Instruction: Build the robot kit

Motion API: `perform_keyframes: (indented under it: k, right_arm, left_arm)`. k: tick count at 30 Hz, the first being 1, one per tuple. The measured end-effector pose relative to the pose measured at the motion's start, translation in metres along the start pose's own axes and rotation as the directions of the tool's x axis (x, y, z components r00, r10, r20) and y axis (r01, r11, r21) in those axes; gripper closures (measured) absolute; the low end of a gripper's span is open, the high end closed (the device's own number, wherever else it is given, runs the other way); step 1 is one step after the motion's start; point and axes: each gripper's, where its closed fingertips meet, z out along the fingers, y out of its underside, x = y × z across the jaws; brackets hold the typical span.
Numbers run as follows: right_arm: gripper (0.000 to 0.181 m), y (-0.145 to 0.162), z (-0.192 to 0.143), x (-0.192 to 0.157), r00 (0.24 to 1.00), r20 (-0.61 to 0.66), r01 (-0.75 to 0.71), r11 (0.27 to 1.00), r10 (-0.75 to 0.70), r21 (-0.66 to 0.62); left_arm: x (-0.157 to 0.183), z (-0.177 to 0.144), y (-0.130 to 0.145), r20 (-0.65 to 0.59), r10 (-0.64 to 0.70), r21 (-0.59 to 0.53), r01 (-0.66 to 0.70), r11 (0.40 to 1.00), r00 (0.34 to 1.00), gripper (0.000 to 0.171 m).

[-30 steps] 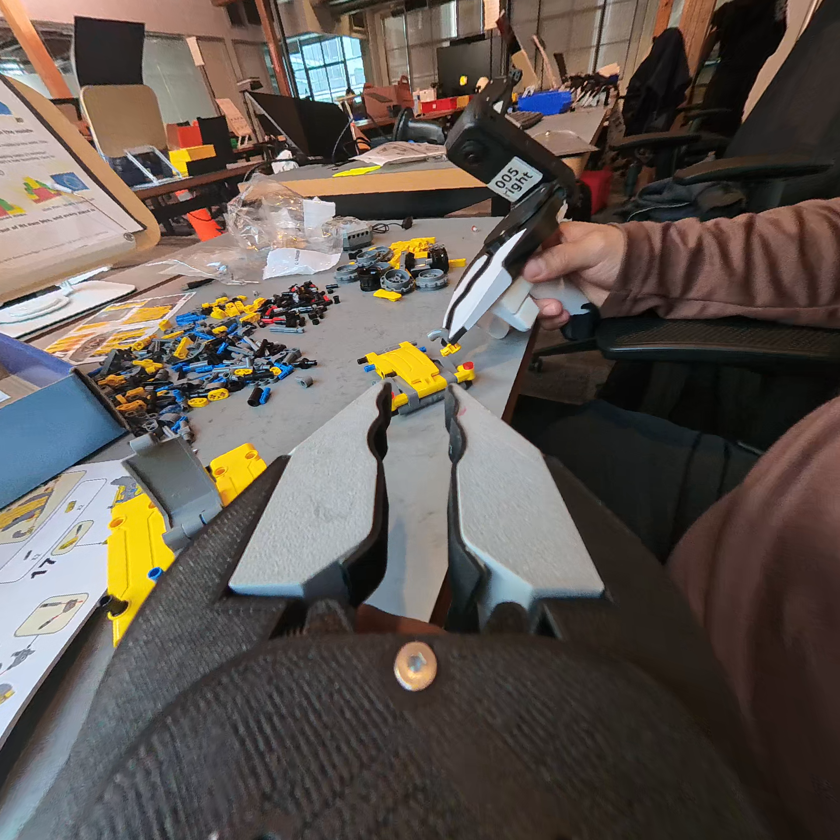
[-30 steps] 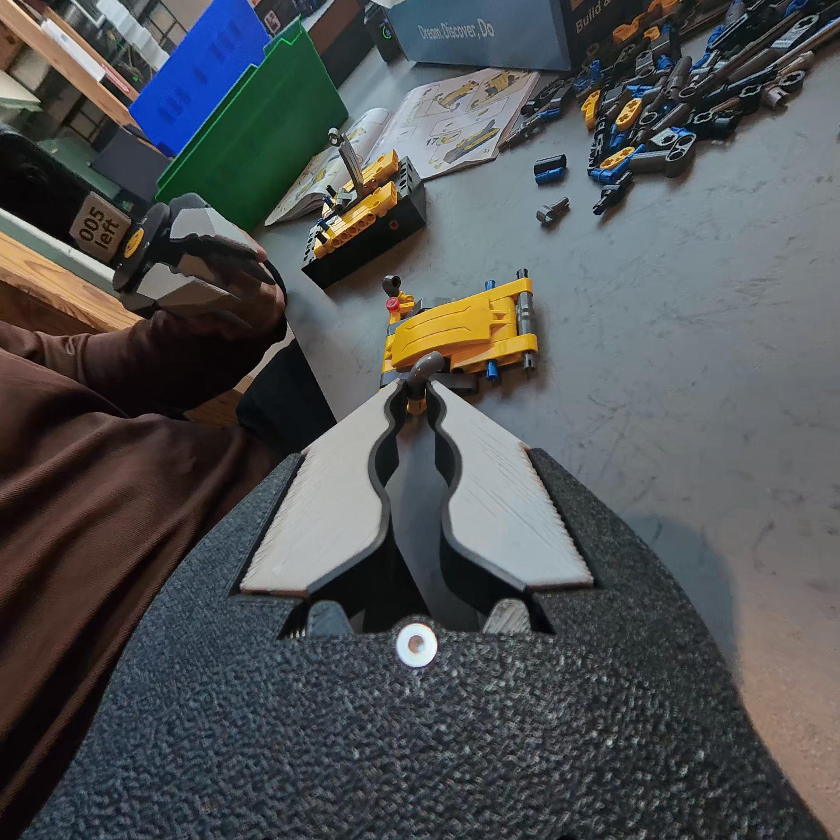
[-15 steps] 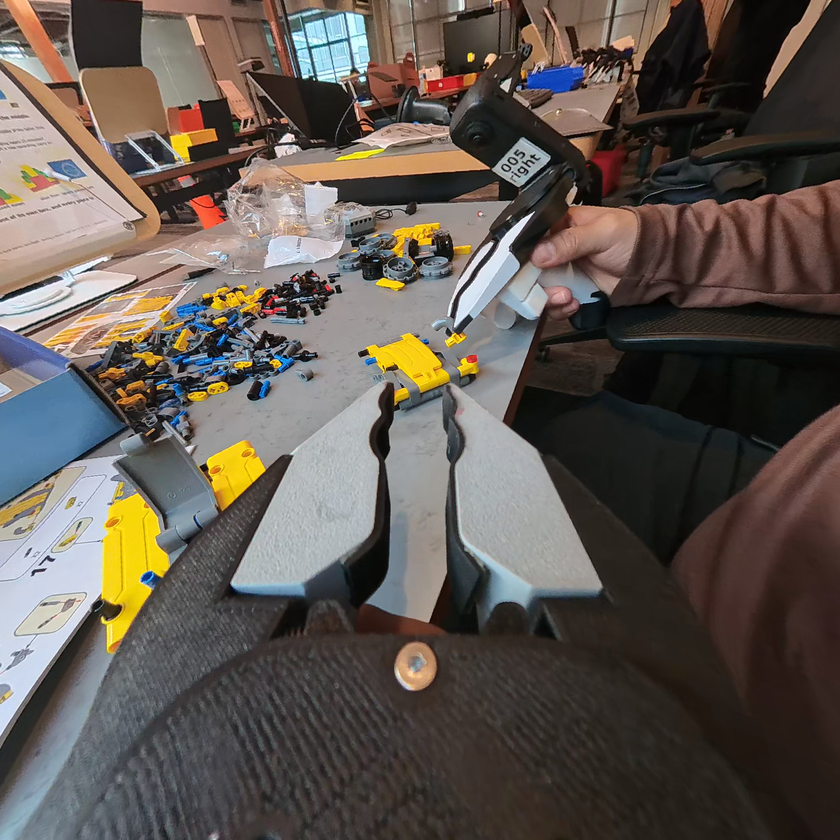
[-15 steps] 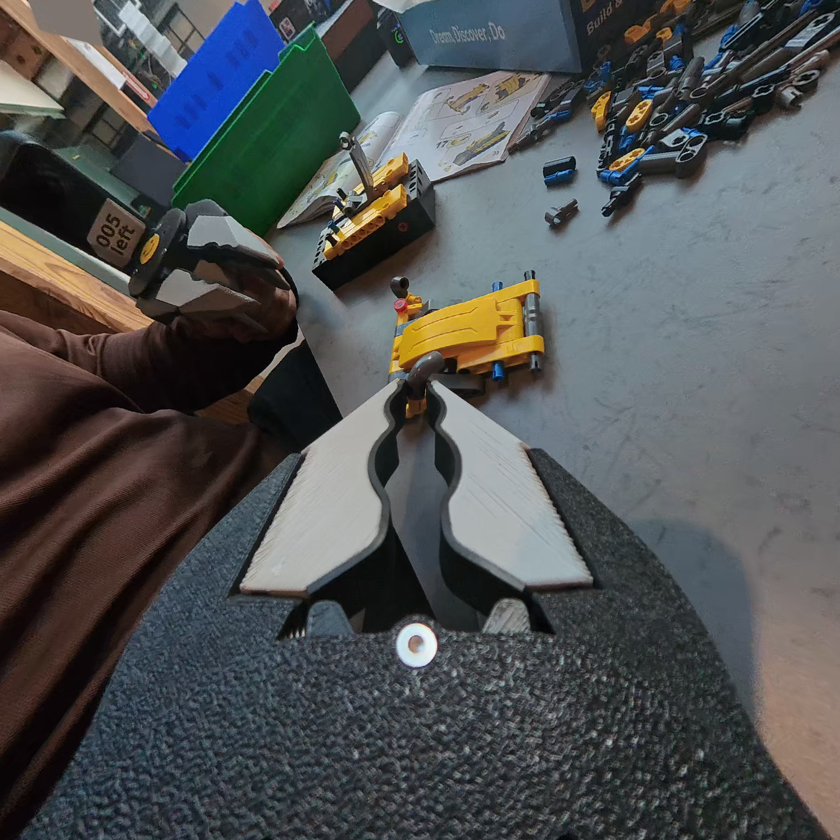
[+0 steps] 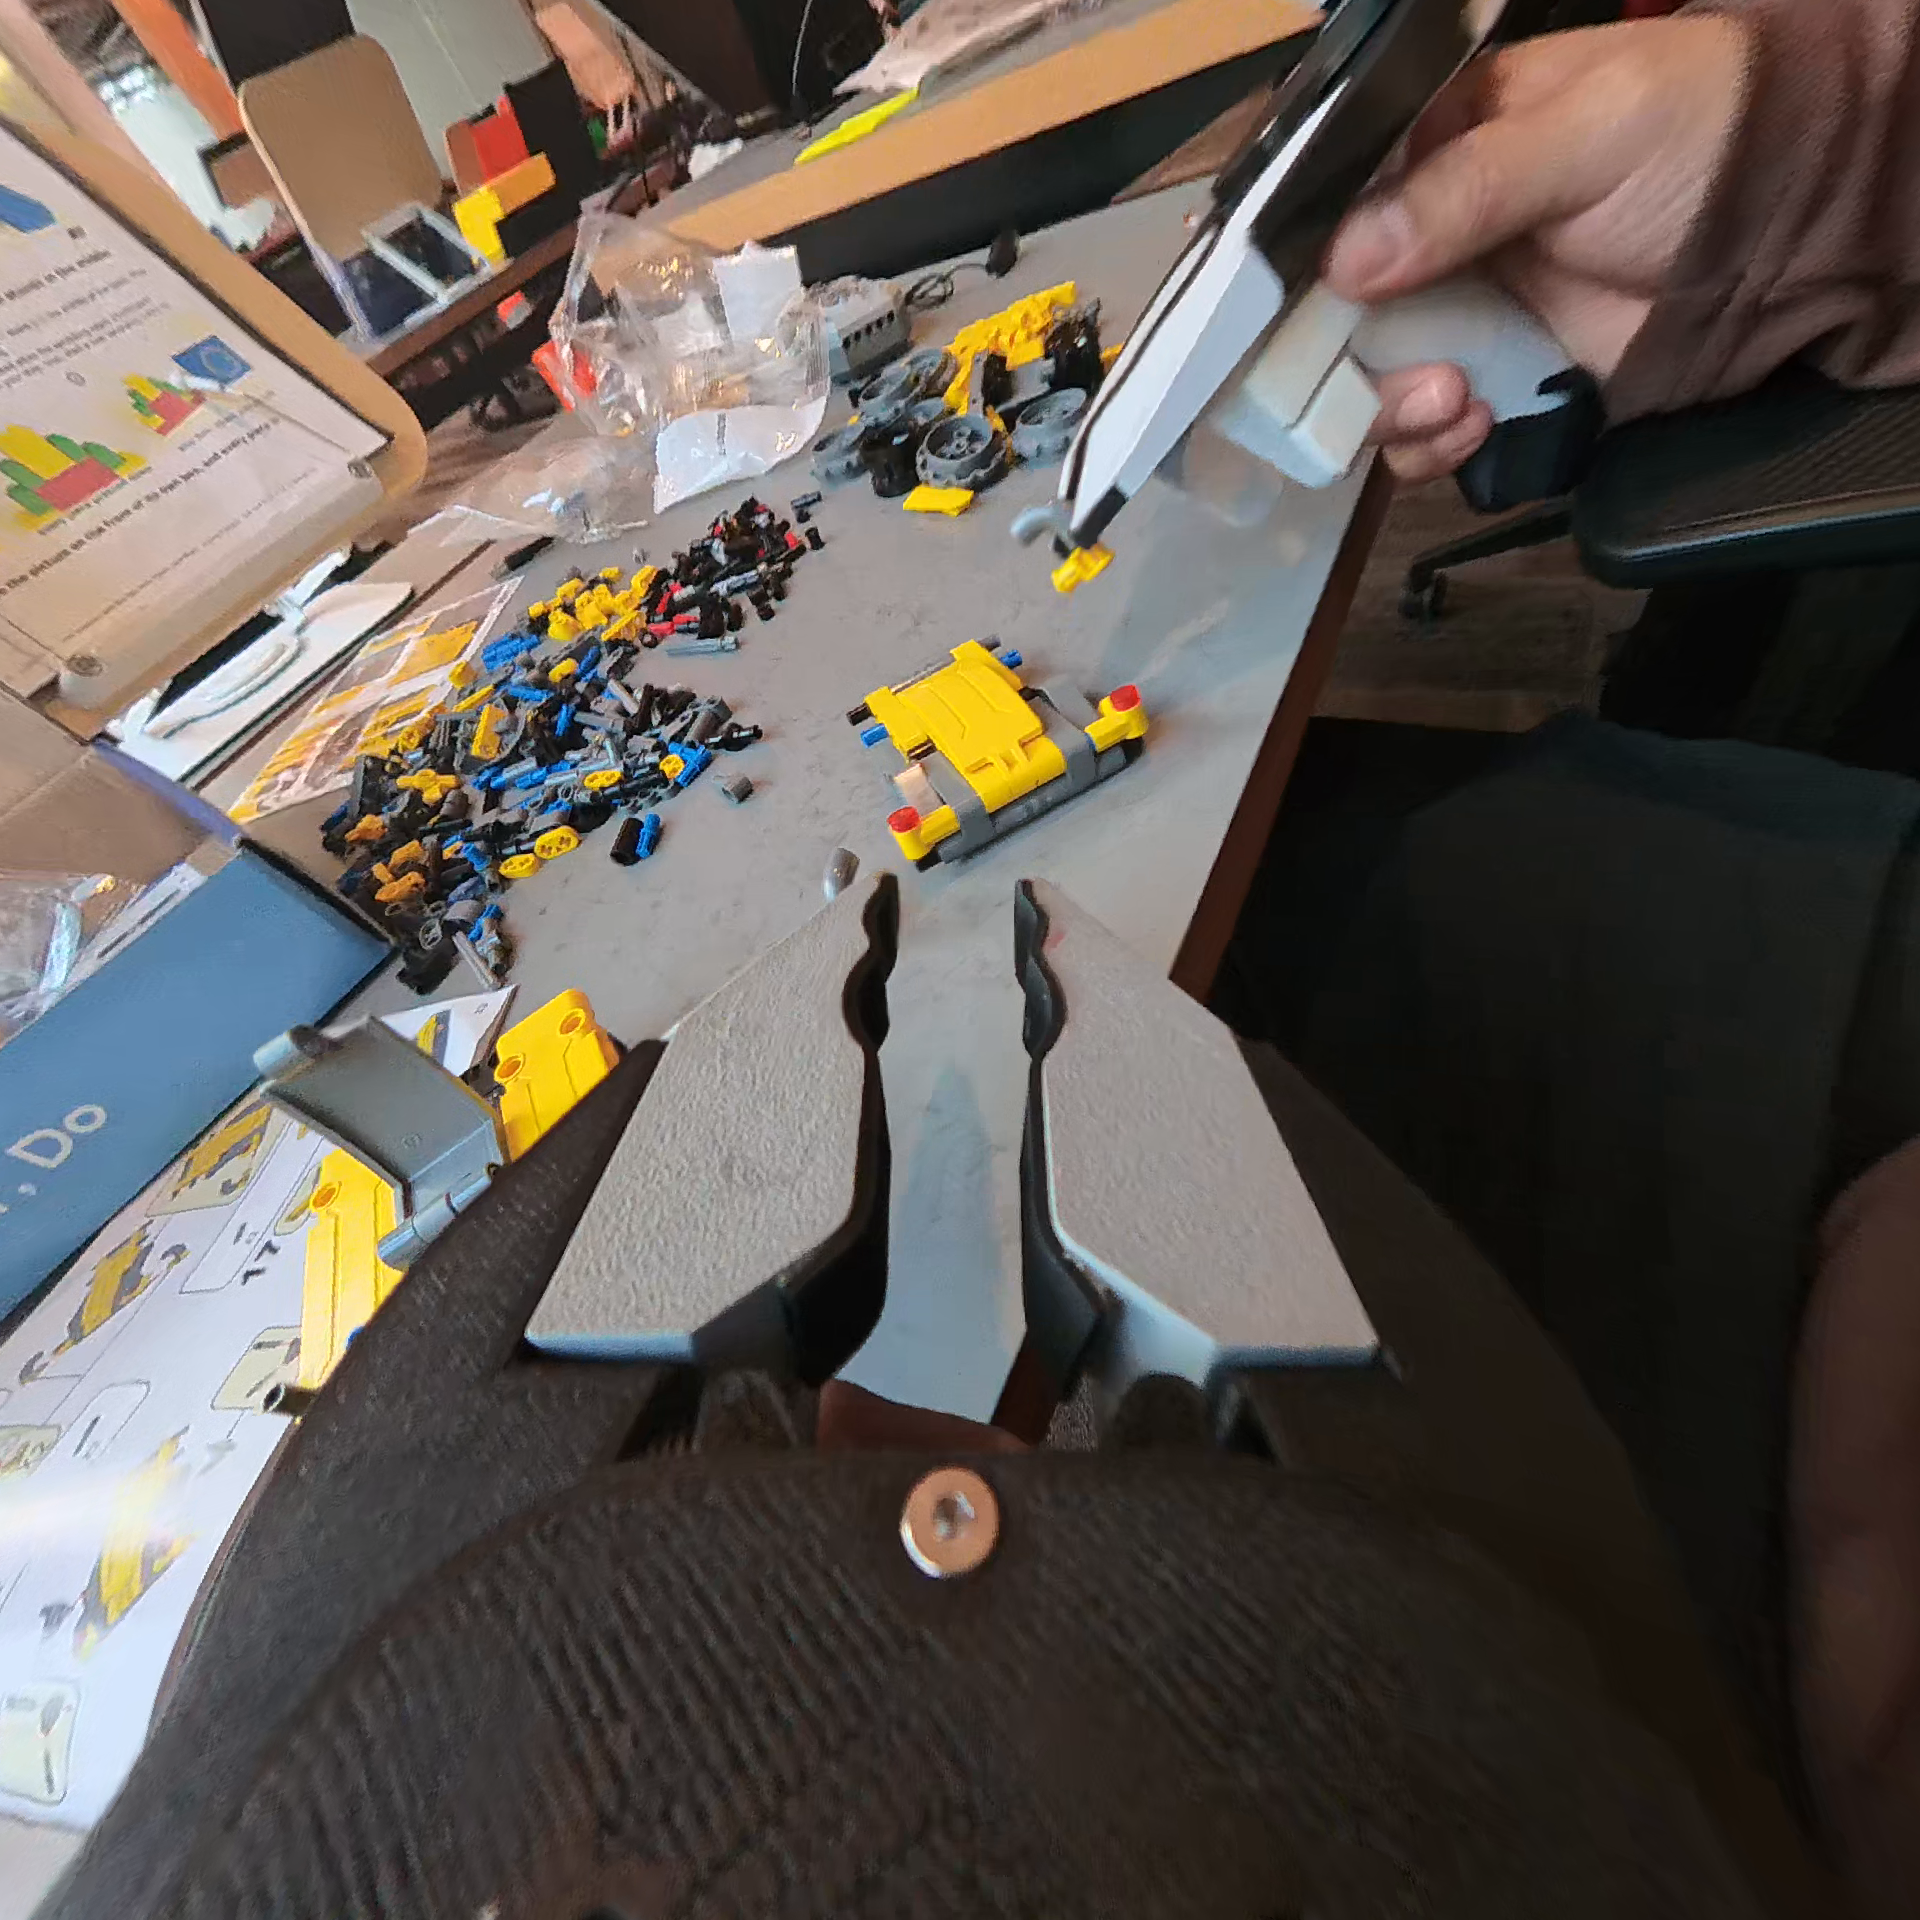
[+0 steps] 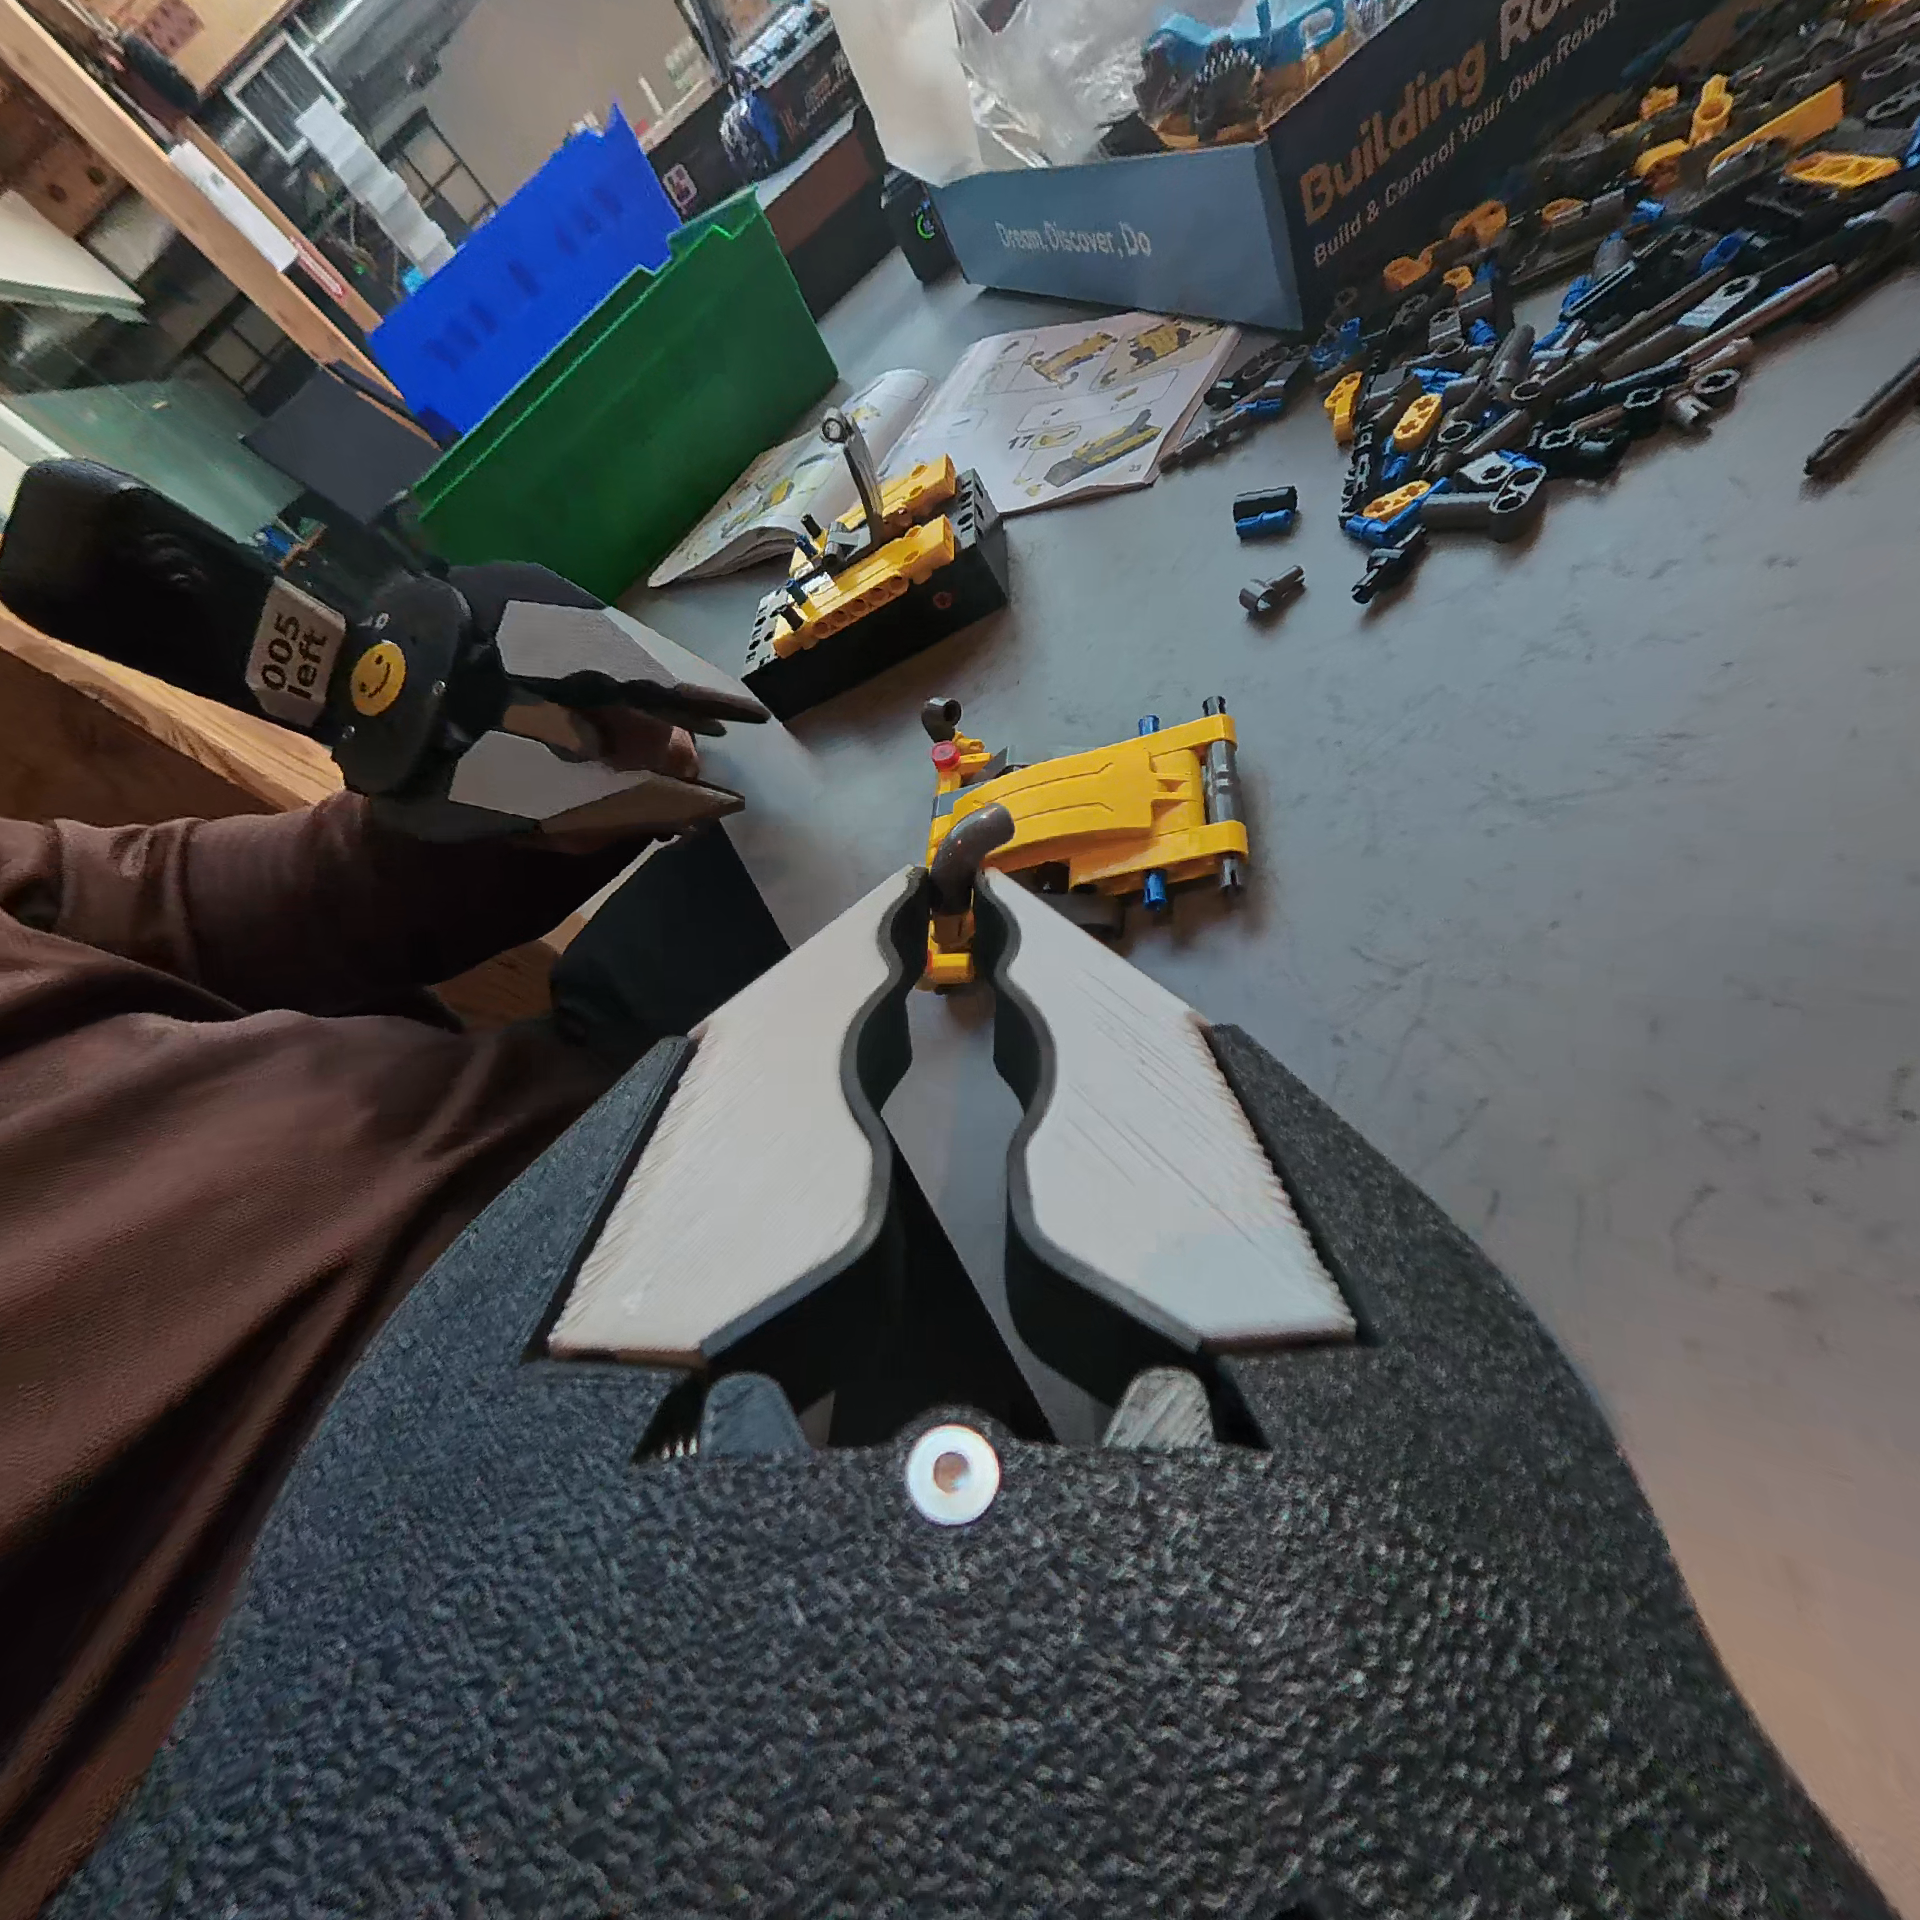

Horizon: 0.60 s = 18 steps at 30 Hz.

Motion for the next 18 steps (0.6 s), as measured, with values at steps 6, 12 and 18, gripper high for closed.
perform_keyframes:
  k: [6, 12, 18]
  right_arm:
    - [0.173, 0.0, -0.001, -0.002, 1.0, -0.016, 0.02, 1.0, -0.02, 0.003]
    - [0.173, 0.009, 0.005, -0.015, 0.994, 0.022, 0.108, 0.992, -0.106, -0.07]
    - [0.172, 0.006, 0.009, -0.048, 0.978, 0.175, 0.126, 0.991, -0.117, -0.041]
  left_arm:
    - [0.009, 0.021, -0.016, 0.011, 0.099, -0.106, -0.098, 0.99, 0.995, 0.144]
    - [0.011, 0.037, -0.024, -0.019, 0.167, -0.172, -0.168, 0.971, 0.986, 0.132]
    - [0.036, 0.025, -0.03, -0.074, -0.051, -0.098, 0.043, 0.994, 0.996, 0.131]
